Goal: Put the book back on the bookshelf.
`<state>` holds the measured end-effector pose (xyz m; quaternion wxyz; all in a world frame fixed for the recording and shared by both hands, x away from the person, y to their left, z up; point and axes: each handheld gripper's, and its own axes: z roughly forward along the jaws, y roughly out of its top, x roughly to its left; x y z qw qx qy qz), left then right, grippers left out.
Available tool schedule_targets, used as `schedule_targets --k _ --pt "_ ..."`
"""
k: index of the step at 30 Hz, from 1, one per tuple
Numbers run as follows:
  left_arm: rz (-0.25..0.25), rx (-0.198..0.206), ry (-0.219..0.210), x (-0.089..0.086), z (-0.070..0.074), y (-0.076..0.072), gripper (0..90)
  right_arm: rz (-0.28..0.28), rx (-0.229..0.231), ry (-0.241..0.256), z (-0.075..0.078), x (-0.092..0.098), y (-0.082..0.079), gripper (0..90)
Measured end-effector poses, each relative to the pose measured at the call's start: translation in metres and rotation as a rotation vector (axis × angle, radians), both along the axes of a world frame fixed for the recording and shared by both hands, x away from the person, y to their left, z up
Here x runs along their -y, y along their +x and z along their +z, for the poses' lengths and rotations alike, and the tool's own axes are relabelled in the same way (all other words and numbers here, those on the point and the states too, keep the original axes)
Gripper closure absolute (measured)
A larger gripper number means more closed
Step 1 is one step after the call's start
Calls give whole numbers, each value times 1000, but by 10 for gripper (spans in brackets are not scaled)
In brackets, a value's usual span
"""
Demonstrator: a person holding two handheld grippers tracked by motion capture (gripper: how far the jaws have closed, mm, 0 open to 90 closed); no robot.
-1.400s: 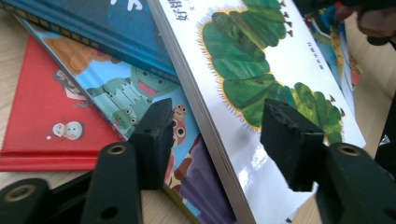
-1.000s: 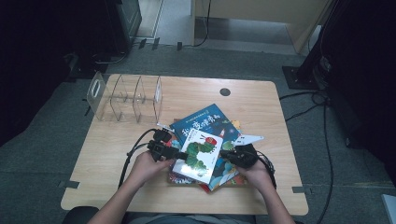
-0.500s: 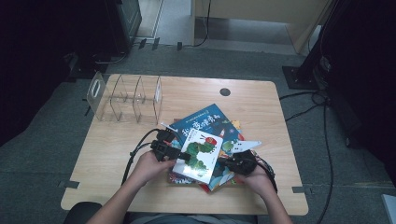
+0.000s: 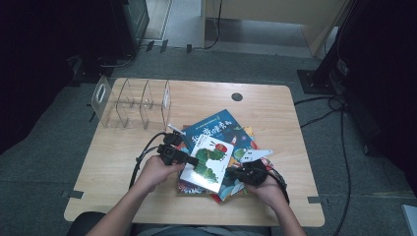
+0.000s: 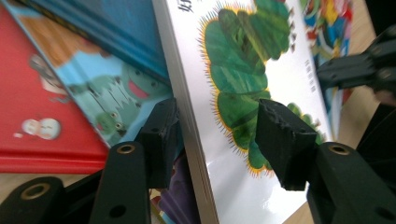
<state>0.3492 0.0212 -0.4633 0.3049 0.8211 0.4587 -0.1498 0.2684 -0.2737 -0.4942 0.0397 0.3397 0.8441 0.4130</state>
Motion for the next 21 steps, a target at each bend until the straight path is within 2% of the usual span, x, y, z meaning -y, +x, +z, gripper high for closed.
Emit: schedule_targets --k 4,8,9,10,11,12,14,16,21 --pt "4 35 -48 -4 23 3 550 16 2 9 -1 -4 1 900" --pt "-19 37 -78 -2 43 5 594 34 11 6 -1 -9 2 900" --pt "-42 5 -99 0 46 7 613 42 12 6 -1 -10 2 900" --pt "-79 -46 -140 6 46 7 647 44 13 8 -1 -11 2 900" --pt "-107 -68 -139 10 47 6 651 53 14 9 -1 -14 2 900" --pt "-132 -66 -116 17 49 5 648 61 19 6 -1 -16 2 900" --pt "-138 -10 -50 26 54 2 651 67 37 -12 0 -24 2 900" --pt "-149 4 -18 31 54 3 664 68 47 -20 0 -27 2 900" --pt "-145 25 21 35 55 5 713 78 56 -21 0 -30 6 900"
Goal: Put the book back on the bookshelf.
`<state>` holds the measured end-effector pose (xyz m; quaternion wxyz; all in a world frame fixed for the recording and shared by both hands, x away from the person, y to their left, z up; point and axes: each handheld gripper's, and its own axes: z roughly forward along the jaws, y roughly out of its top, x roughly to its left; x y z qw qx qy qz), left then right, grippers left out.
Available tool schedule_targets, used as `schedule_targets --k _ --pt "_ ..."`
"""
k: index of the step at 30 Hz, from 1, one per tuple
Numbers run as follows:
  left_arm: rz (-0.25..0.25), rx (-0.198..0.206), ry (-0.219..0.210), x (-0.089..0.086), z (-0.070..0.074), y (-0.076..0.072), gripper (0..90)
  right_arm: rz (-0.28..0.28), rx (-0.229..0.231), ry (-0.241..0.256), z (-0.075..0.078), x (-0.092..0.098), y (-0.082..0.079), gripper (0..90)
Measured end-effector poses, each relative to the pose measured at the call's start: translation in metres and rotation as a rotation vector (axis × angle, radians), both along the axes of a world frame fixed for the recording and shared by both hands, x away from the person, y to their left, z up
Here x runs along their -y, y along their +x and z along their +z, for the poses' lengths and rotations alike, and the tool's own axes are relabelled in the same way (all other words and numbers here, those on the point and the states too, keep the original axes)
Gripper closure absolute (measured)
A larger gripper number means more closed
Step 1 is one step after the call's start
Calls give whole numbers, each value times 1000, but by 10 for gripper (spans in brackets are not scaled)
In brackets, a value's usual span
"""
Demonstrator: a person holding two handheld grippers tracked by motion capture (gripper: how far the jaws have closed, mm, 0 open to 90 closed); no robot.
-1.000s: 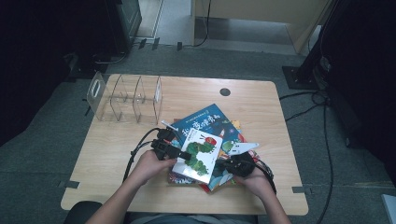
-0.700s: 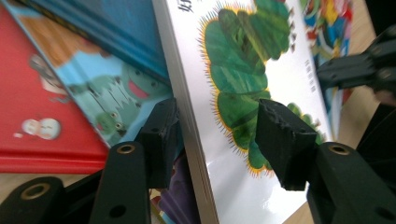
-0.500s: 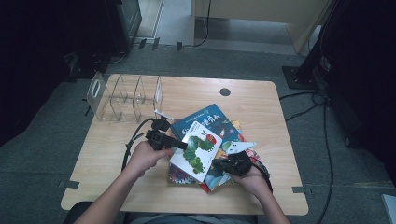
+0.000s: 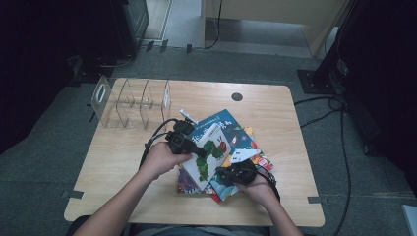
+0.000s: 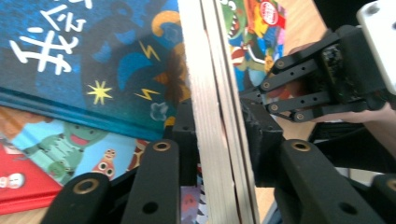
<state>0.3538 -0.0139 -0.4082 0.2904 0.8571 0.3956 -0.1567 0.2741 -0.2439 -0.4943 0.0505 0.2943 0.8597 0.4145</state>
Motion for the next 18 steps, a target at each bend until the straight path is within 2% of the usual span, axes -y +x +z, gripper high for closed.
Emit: schedule_targets --k 7,9,11,14,18 --pt "12 5 14 5 2 5 739 11 26 -18 1 -9 4 885" --pt "8 0 35 8 3 7 737 19 36 -22 1 -11 6 884" --pt "-3 19 67 12 3 6 743 28 40 -23 1 -12 7 879" --pt "-15 50 84 12 6 7 766 39 46 -28 1 -14 10 851" --pt "-15 72 89 8 7 7 772 45 46 -26 1 -17 14 809"
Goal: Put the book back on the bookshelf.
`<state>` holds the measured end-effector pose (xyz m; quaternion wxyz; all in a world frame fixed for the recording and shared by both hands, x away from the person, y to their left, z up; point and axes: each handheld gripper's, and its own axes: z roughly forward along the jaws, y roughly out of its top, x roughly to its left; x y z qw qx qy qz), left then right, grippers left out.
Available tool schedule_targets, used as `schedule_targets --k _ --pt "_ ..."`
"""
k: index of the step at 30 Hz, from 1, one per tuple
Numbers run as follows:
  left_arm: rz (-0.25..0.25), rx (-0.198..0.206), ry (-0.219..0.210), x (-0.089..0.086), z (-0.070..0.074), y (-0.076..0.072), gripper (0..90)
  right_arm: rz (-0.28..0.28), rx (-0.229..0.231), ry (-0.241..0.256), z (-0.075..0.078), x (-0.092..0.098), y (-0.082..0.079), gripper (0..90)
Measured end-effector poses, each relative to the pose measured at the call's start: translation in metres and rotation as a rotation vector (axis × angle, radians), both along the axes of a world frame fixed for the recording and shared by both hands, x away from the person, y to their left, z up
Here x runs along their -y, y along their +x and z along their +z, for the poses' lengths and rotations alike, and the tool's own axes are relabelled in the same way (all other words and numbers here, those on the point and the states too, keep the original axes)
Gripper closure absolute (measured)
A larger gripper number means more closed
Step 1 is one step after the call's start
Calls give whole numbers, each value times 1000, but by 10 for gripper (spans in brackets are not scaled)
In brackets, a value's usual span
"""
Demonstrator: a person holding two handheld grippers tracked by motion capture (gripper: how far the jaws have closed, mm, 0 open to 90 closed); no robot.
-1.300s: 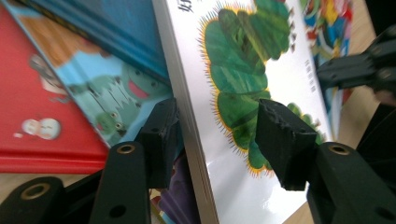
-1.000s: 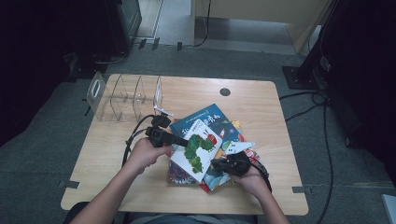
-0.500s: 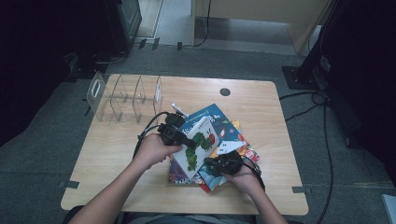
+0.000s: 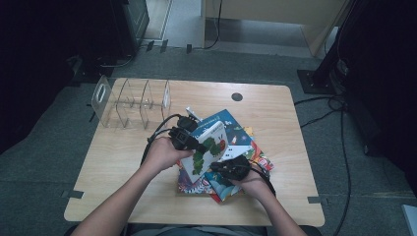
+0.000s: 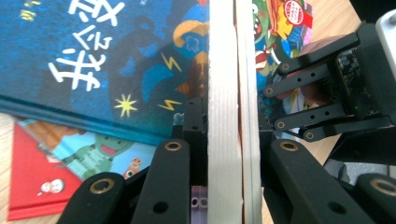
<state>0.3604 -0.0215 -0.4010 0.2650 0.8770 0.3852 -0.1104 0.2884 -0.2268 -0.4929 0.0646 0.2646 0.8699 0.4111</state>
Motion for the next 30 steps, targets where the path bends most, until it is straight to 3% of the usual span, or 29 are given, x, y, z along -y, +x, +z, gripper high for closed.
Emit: schedule_targets --k 4,8,14,20,30 --pt "6 35 15 -8 4 -3 772 -8 7 -5 1 -1 5 726" --pt "21 59 8 -20 11 -4 772 -19 46 -4 -1 1 9 615" --pt "93 79 -2 -46 20 -2 772 -31 77 -19 -3 -1 13 505" --pt "135 113 -8 -70 26 -3 771 -61 85 -25 -3 0 16 481" --pt "238 105 16 -107 30 1 771 -80 83 -28 -3 2 15 456"
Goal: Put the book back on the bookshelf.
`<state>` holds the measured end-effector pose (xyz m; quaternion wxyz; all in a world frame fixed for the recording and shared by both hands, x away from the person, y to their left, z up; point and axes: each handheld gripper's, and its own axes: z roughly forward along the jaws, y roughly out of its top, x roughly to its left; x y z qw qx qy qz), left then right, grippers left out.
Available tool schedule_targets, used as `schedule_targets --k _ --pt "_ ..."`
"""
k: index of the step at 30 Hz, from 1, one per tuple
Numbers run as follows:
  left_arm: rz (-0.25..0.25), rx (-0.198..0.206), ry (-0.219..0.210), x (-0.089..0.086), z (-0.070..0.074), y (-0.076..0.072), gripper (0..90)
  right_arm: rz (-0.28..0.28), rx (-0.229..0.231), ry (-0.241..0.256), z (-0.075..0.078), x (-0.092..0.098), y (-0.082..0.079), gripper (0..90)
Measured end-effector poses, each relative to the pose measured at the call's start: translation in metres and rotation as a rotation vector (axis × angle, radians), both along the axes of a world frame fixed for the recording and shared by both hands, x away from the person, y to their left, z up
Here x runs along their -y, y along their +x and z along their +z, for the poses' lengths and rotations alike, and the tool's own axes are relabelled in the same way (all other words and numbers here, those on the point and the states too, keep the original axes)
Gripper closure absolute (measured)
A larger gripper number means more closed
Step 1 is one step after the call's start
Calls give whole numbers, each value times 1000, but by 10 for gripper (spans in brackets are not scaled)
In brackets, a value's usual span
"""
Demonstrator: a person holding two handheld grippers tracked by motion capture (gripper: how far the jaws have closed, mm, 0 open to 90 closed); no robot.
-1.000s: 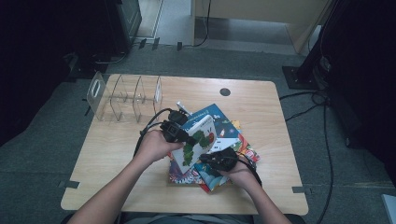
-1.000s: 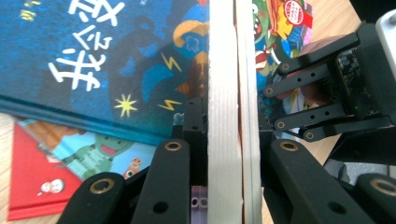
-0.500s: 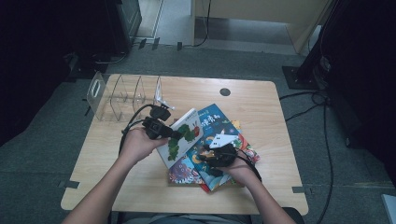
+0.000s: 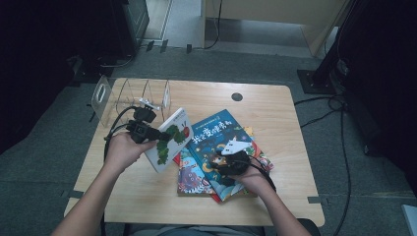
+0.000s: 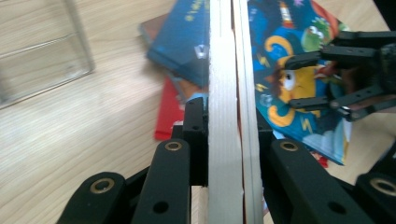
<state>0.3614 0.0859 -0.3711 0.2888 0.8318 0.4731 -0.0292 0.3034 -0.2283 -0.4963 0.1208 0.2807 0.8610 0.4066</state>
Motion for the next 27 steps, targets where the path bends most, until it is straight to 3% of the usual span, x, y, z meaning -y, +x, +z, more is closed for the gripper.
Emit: schedule_targets --k 19,27 --pt "172 -45 54 -51 -9 1 771 -4 -7 1 0 0 0 447" --pt "250 -51 40 -64 -15 7 770 -4 -5 1 0 0 0 447"
